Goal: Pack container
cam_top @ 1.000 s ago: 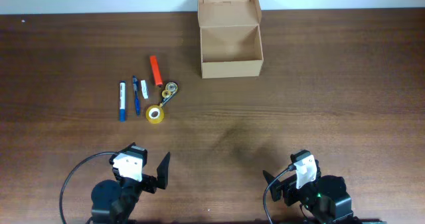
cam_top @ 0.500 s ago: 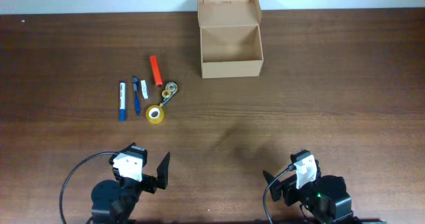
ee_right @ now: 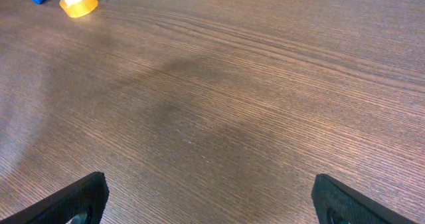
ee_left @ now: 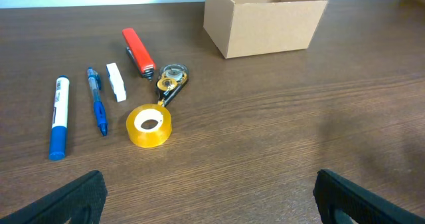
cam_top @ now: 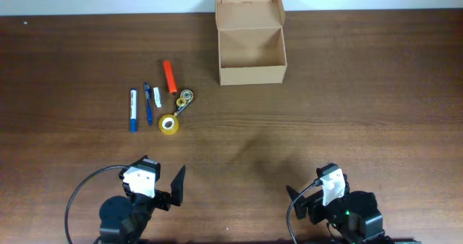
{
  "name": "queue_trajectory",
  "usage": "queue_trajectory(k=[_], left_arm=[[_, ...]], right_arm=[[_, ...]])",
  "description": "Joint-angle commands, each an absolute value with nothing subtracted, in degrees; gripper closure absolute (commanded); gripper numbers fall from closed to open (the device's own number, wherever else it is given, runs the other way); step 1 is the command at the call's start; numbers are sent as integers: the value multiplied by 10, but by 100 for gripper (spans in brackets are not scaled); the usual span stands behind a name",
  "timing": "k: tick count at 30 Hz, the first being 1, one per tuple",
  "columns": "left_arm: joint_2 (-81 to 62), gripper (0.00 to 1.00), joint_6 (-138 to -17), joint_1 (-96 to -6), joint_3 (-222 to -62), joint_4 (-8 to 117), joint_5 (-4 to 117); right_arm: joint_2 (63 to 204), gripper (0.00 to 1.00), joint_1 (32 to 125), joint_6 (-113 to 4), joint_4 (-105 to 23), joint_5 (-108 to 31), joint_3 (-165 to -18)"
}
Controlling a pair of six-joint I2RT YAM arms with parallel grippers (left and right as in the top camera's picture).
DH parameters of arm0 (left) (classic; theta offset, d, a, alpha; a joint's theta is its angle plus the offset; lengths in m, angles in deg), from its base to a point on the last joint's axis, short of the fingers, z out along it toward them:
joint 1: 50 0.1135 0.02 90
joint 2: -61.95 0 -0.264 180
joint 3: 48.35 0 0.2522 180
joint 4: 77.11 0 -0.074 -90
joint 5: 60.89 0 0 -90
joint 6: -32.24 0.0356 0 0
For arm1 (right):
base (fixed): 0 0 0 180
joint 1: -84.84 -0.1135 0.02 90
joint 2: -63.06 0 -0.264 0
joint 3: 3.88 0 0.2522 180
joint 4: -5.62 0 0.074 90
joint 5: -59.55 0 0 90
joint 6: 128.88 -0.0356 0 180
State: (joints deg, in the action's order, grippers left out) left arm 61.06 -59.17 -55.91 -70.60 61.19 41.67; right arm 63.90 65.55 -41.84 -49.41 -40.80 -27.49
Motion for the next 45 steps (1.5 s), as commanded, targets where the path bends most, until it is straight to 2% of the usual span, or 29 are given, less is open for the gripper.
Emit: queue_trajectory(k=[1,15,24,36,45], left_arm=[[616,1,-599,-555,-705,613,413],[616,1,-599,-555,-705,613,413],[616,1,-599,-555,-705,613,413],[616,1,-599,-555,-705,613,413],[616,1,-599,-555,-705,613,413]], right_arm=[[632,1,650,-416,-491,-398,-271],[632,1,650,-426,-479,-398,-271],[632,1,650,-687,-456,-327,-271],[647,1,650,-699,-436,-327,-271],[790,1,650,-712,-320,-345,-293]])
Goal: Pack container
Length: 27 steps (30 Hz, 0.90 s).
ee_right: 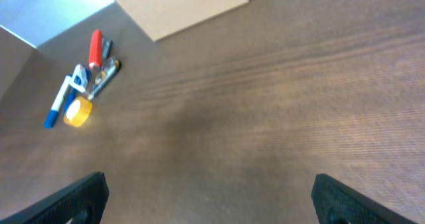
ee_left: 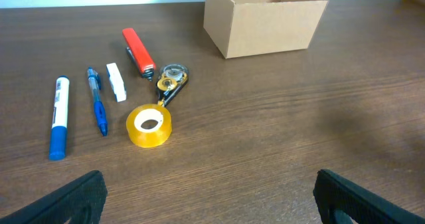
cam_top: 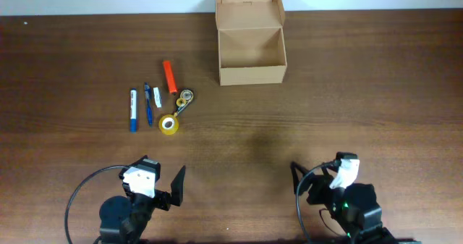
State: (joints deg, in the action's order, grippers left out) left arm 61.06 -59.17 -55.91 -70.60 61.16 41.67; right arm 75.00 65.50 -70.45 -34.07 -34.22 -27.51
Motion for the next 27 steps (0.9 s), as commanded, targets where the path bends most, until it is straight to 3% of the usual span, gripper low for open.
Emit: queue_trajectory(k=[1,8,27], left_arm=[[616,1,-599,-555,-705,613,413],[616,1,-599,-555,-705,613,413],[616,1,-599,-555,-705,613,413]], right_arm=[[809,1,650,-711,-307,-345,-301],[977,1,650,-709,-247,-343,-374],[1362,1,652,-646,-259,-350,-693]])
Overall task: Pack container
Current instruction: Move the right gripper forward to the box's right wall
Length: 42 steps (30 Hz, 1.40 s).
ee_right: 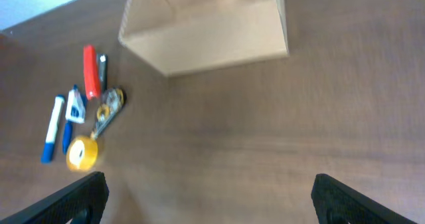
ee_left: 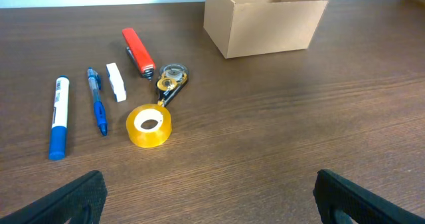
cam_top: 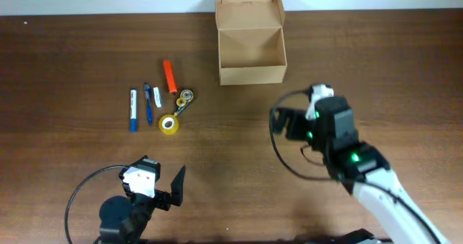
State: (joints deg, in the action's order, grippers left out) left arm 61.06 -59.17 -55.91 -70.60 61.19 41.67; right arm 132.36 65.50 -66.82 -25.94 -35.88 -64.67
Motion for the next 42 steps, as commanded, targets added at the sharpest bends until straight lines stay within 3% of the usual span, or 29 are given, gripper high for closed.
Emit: queue_trajectory(k=[1,16,31,42], left_arm=[[616,1,-599,-555,-705,613,413],[616,1,-599,-555,-705,613,413],[616,1,-599,-555,-705,613,413],[616,1,-599,-555,-705,613,413]], right_arm=[[1383,1,655,-645,-259,-347,-712],[1650,1,747,-482,-220,-332,-980],[1758,0,759,-448,-109,-339,-981],[1807,15,759,-431,-64,-350,-982]])
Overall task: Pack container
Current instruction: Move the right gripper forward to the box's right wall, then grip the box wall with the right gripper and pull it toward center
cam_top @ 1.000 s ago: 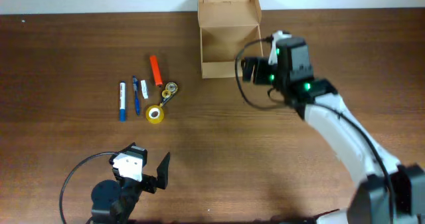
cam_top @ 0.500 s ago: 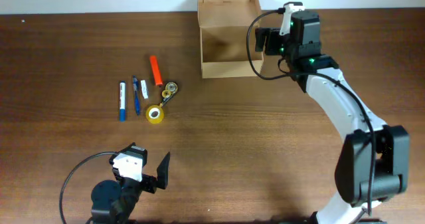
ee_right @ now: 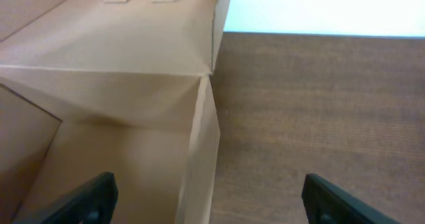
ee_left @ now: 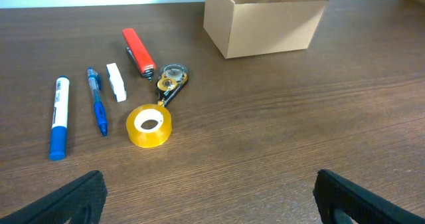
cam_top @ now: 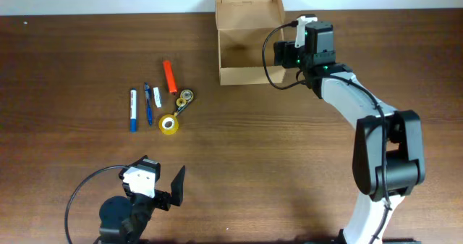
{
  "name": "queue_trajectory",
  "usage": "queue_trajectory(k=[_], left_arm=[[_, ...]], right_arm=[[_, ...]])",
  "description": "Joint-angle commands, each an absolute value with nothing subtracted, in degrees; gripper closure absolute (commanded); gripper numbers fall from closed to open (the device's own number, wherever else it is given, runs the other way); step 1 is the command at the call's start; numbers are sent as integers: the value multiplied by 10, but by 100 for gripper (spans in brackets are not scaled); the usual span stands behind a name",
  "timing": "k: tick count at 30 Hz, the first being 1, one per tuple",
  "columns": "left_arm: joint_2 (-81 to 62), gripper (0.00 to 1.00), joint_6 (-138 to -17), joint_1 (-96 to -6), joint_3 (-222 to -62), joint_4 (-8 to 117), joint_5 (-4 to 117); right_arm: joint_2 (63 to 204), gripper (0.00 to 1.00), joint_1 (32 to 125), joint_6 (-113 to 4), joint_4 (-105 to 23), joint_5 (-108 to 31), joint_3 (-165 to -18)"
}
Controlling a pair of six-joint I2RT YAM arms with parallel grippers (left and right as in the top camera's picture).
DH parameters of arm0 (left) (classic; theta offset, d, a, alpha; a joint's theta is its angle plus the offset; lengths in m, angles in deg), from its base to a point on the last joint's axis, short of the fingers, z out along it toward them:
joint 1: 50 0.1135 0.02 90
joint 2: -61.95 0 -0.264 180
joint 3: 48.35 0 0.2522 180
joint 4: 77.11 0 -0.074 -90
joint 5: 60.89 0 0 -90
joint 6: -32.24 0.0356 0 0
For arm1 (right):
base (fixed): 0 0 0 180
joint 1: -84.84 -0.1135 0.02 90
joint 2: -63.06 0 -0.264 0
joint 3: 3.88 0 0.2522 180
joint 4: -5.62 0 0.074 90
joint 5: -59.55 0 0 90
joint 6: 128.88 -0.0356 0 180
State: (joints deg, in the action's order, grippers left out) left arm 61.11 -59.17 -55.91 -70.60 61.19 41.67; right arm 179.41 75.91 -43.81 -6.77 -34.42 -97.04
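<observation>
An open cardboard box (cam_top: 251, 52) stands at the far middle of the table, its lid (cam_top: 248, 9) folded back. My right gripper (ee_right: 207, 199) is open, its jaws either side of the box's right wall (ee_right: 199, 151), one inside and one outside. Left of the box lie an orange stapler (ee_left: 137, 51), a white eraser (ee_left: 116, 82), a blue pen (ee_left: 97, 100), a blue marker (ee_left: 59, 117), a correction tape (ee_left: 170, 80) and a yellow tape roll (ee_left: 149, 125). My left gripper (ee_left: 211, 199) rests open at the front left, holding nothing.
The white wall edge runs along the table's far side, just behind the box. The right arm (cam_top: 365, 110) stretches from the front right across the table to the box. Bare wood (cam_top: 304, 150) lies between the items and the front edge.
My right gripper has moved from the middle of the table, in front of the box, up to the box's right wall, still open. Left arm and items are unchanged.
Both grippers first rested open at the front edge, the items in a cluster left of the box. The right gripper then was turned toward the box, later stood mid-table, and now straddles the box's right wall. Nothing has been picked up.
</observation>
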Motion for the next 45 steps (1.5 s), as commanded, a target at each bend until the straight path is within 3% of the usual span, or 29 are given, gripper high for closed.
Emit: queue_trajectory(k=[1,10,21,24,31,35,45], left_arm=[[616,1,-599,-555,-705,613,413],[616,1,-599,-555,-705,613,413],[616,1,-599,-555,-705,613,413],[616,1,-599,-555,-705,613,413],[616,1,-599,-555,-705,613,413],[616,1,-599,-555,-705,613,413],[616,1,-599,-555,-705,613,413]], right_arm=[[1812,17,759,-431,-64,-350,-982],[1815,39,758,-431,-65,-376,-981],[1817,40,758,-431,-83,-375,-981],[1818,46,758,-431,-88,-375,-981],[1818,71,758,-434,-106,-382,-981],[1817,96,758,-434,-107,-407,-981],[1740,96,750,-489,-193,-395,-985]])
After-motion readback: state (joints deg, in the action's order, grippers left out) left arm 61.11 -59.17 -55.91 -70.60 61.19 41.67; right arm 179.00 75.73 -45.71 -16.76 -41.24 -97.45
